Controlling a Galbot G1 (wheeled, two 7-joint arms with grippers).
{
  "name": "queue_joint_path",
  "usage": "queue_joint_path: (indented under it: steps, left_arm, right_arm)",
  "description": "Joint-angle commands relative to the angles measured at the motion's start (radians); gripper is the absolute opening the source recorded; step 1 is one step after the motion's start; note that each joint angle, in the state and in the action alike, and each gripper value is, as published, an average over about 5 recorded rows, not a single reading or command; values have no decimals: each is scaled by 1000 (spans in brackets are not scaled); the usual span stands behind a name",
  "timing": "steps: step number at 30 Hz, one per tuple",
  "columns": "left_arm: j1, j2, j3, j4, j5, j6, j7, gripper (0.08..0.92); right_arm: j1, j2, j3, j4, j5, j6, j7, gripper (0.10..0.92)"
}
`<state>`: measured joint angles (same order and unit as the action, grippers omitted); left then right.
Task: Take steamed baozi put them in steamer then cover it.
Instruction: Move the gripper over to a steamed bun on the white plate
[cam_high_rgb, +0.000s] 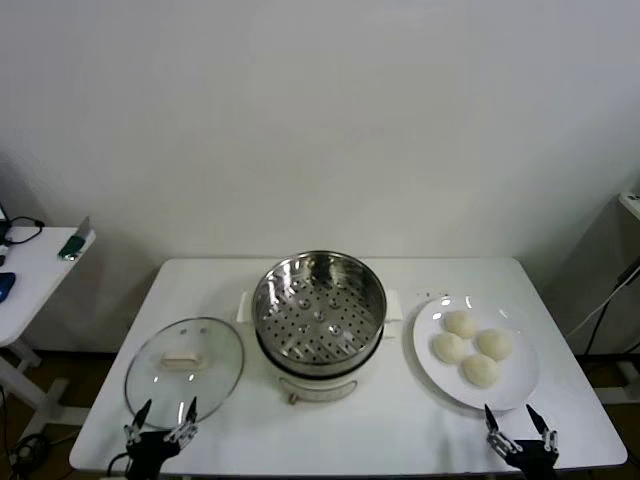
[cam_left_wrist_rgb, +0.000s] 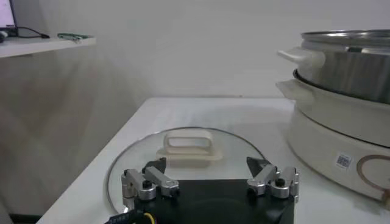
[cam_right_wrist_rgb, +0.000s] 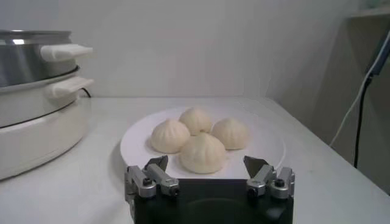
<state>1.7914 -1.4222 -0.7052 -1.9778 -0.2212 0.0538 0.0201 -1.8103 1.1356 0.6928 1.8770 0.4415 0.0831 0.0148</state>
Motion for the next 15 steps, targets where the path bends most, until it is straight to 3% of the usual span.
queue_joint_path:
  steps: [1,8,15]
  left_arm:
    - [4,-4,4,-7,4,-2,0,823]
    - [-1,-5,9,-11,10,-4,0,823]
    - [-3,-9,8,-24,11,-2,1,823]
  right_arm:
    - [106,-19,26,38,-19,-176,13,823]
    - [410,-214,11,-52,-80,-333,-111,823]
    - [832,-539,-296,-286,-179,-403,-360,823]
